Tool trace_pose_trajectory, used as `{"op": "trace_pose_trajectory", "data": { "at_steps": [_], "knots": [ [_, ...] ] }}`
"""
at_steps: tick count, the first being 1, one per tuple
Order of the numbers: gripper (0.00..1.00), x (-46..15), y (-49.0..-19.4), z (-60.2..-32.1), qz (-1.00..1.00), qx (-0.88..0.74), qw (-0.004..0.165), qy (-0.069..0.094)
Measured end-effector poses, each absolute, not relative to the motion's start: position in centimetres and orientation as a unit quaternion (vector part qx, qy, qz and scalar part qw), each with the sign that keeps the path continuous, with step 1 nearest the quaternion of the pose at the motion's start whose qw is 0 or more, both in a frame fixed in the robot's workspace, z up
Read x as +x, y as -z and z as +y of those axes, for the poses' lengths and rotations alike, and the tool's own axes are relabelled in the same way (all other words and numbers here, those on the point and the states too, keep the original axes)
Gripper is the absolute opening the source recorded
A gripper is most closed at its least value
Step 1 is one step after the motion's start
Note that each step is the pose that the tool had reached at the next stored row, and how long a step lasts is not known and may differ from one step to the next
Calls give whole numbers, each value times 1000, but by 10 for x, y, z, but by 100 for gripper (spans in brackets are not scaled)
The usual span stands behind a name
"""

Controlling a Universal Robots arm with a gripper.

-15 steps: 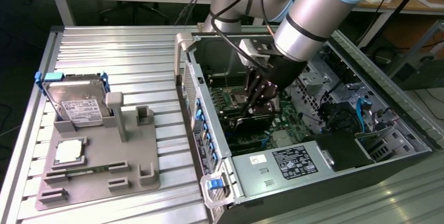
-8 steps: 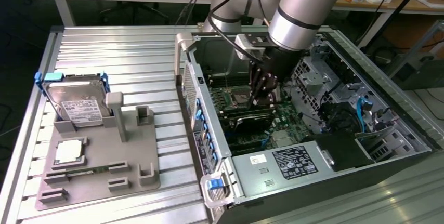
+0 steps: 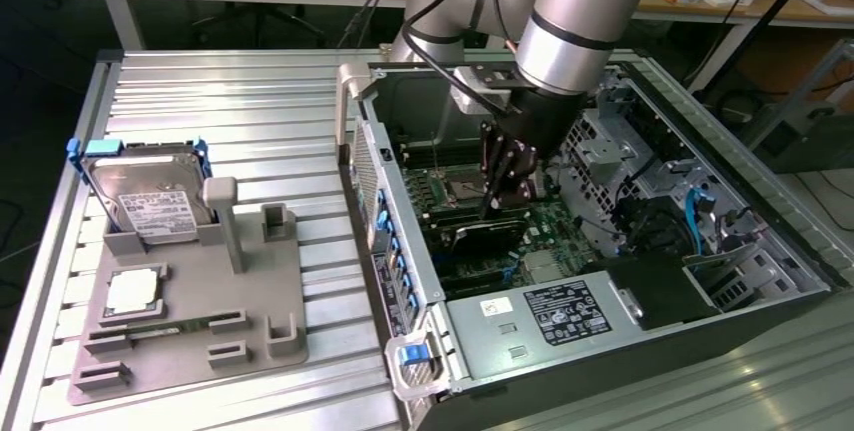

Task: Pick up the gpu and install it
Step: 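Press down on the gpu until it lock into place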

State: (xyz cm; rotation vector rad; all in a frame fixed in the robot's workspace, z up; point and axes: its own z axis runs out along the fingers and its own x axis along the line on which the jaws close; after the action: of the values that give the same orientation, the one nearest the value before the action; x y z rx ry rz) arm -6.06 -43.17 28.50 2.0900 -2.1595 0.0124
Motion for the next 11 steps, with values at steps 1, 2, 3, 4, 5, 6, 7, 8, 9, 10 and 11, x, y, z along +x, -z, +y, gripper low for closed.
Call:
{"op": "trace_pose_trajectory", "data": {
  "at_steps": [1, 2, 3, 4, 5, 6, 7, 8, 9, 10, 11],
  "knots": [
    [11, -61, -285, -432, -717, 694, 68, -4],
    [11, -61, -285, -432, -717, 694, 68, -4],
    [11, -61, -285, -432, -717, 694, 68, -4],
    [11, -61, -285, -432, -717, 694, 68, -4],
    [11, -61, -285, -432, -717, 694, 68, -4],
    [11, -61, -285, -432, -717, 694, 68, -4],
    [11, -61, -285, -432, -717, 694, 68, -4],
    [11, -61, -285, -432, -717, 694, 68, -5],
    [11, -60, -284, -432, -717, 694, 68, -6],
    [11, -58, -283, -432, -717, 694, 69, -7],
    [11, -55, -282, -432, -717, 694, 70, -8]
  ]
}}
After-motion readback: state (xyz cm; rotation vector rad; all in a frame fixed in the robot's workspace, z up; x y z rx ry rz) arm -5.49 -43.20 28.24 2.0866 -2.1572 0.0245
